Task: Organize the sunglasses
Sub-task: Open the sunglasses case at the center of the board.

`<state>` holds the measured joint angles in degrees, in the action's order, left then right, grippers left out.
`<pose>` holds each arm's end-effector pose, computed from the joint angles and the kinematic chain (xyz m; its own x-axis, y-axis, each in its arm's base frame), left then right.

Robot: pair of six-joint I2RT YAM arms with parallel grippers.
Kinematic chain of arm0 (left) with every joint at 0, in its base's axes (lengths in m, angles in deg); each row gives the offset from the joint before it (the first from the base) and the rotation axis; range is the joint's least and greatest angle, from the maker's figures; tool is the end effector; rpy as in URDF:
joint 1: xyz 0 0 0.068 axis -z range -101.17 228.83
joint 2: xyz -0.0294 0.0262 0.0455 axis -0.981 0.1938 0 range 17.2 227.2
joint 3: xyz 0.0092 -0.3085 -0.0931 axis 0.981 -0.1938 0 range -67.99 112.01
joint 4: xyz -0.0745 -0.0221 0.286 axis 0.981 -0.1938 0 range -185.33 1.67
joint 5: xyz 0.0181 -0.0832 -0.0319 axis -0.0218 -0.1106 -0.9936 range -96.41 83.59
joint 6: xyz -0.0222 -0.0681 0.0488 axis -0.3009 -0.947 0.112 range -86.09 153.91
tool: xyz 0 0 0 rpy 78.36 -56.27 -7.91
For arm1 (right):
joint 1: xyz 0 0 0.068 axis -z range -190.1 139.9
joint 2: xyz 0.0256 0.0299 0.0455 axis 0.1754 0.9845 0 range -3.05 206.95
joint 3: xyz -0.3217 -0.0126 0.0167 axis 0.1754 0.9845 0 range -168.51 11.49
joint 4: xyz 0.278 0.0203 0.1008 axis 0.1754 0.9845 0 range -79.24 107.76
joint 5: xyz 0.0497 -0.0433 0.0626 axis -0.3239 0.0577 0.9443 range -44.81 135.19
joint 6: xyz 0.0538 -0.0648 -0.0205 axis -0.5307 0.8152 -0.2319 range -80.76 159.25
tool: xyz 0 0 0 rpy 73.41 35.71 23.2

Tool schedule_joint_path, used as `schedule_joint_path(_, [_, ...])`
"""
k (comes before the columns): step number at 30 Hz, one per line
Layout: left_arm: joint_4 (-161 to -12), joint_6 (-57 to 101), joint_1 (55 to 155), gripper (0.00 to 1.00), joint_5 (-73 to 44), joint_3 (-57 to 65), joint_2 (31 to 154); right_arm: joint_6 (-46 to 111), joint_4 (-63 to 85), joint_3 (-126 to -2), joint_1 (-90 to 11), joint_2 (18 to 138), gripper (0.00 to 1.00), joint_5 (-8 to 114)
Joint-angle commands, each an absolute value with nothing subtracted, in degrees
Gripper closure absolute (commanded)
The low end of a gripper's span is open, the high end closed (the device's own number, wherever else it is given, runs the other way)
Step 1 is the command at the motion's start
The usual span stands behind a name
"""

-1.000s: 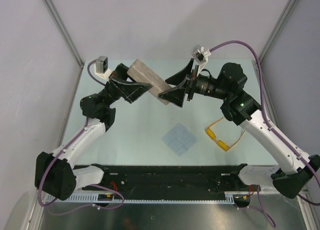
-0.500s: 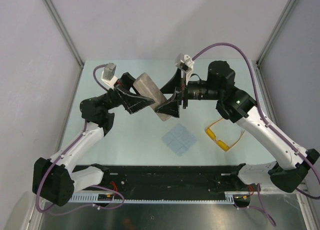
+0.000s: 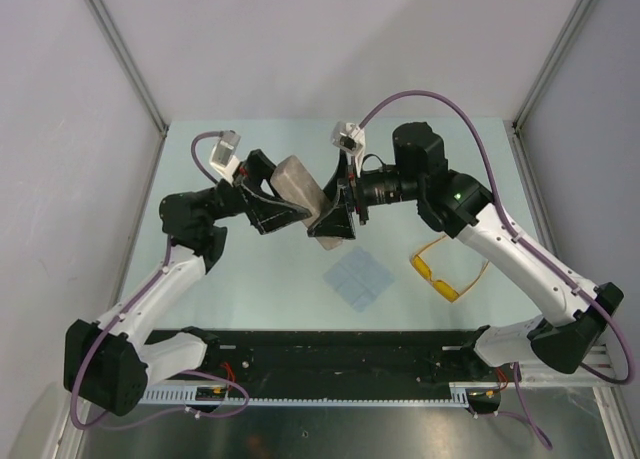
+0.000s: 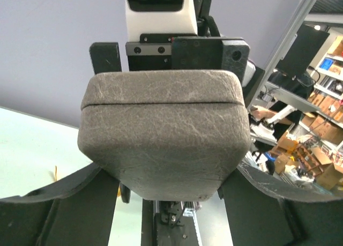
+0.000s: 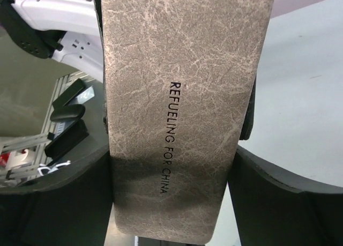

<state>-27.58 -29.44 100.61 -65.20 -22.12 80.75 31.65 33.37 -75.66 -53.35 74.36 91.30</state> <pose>0.2075 -0.1535 0.4447 -0.4059 -0.3365 -0.8497 0.9133 -0.1146 -0.3909 0.2120 0.2751 0.4995 -0.2911 -0.1480 -0.9452 -0.9567 0.0436 0.2878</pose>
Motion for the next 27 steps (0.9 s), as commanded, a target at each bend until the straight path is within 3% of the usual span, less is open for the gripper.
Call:
schedule_joint_path(1, [-25.1,-26.9,100.9,0.8,-73.7,-18.3,76.4,32.3,34.0,-77.8,-52.1,74.7,0.25,92.8])
schedule_joint_path(8, [-25.1,-24.3,100.9,0.85,-77.4,-17.0,75.3,31.2,33.1,-76.4,-51.2,73.2,0.38,95.7])
schedule_joint_path(12, [-25.1,-23.6,100.9,0.86,-78.5,-16.6,75.5,29.9,31.9,-75.7,-50.7,72.4,0.55,97.4])
schedule_joint_path(14, [-25.1,-23.0,100.9,0.87,-79.4,-16.5,75.3,29.2,31.4,-75.2,-50.2,71.8,0.58,98.0])
schedule_joint_path(18, [-25.1,-21.6,100.9,0.87,-81.3,-16.3,74.8,27.1,29.5,-74.3,-49.4,70.6,0.81,100.3])
schedule_joint_path(21, [-25.2,-19.9,100.9,0.87,-83.0,-16.0,74.5,25.8,28.4,-73.8,-49.0,70.0,0.93,101.6])
schedule_joint_path(27, [-25.1,-17.2,100.7,0.87,-84.9,-16.1,73.9,24.3,27.5,-73.5,-48.3,69.1,1.0,102.8])
